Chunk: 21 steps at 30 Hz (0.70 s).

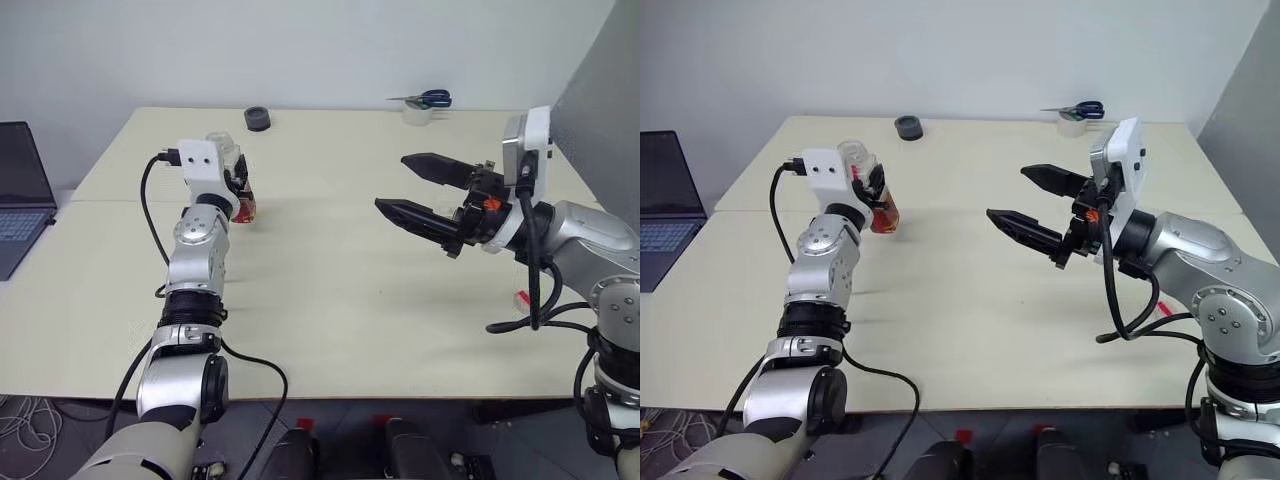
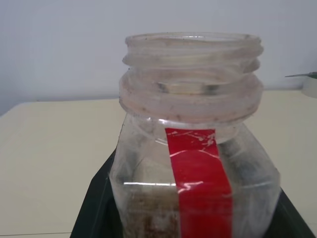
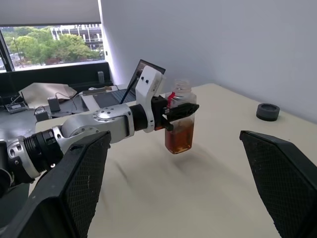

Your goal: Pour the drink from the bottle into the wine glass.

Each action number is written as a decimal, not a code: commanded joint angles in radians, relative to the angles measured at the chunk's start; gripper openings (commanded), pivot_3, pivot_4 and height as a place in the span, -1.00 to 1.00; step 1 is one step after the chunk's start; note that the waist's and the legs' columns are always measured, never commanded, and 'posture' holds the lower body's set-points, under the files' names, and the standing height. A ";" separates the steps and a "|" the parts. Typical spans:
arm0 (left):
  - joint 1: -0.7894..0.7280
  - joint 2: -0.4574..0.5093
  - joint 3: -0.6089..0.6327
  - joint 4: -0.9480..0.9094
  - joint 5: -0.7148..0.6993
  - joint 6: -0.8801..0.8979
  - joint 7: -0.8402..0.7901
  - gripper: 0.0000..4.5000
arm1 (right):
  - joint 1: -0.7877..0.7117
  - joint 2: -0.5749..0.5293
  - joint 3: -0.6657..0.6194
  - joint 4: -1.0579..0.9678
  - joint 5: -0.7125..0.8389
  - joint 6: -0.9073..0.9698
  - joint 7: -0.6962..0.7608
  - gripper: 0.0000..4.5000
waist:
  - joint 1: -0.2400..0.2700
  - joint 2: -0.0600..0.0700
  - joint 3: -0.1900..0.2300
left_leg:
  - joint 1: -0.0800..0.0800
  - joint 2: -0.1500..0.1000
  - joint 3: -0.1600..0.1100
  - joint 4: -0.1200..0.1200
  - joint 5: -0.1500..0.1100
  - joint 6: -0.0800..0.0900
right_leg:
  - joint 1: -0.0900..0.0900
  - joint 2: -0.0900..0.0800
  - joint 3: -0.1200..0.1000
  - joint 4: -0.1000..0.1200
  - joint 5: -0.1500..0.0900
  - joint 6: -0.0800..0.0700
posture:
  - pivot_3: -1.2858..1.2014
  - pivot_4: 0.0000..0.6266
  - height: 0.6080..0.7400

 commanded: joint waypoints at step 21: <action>0.030 -0.005 -0.001 0.115 -0.018 -0.111 -0.088 -0.08 | -0.018 0.019 -0.011 -0.048 0.004 0.009 -0.030 0.99 | 0.000 0.000 0.000 | 0.000 0.000 0.000 0.000 0.000 0.000 | 0.000 0.000 0.000 0.001 0.000 0.000 | 0.03 -0.52 1.00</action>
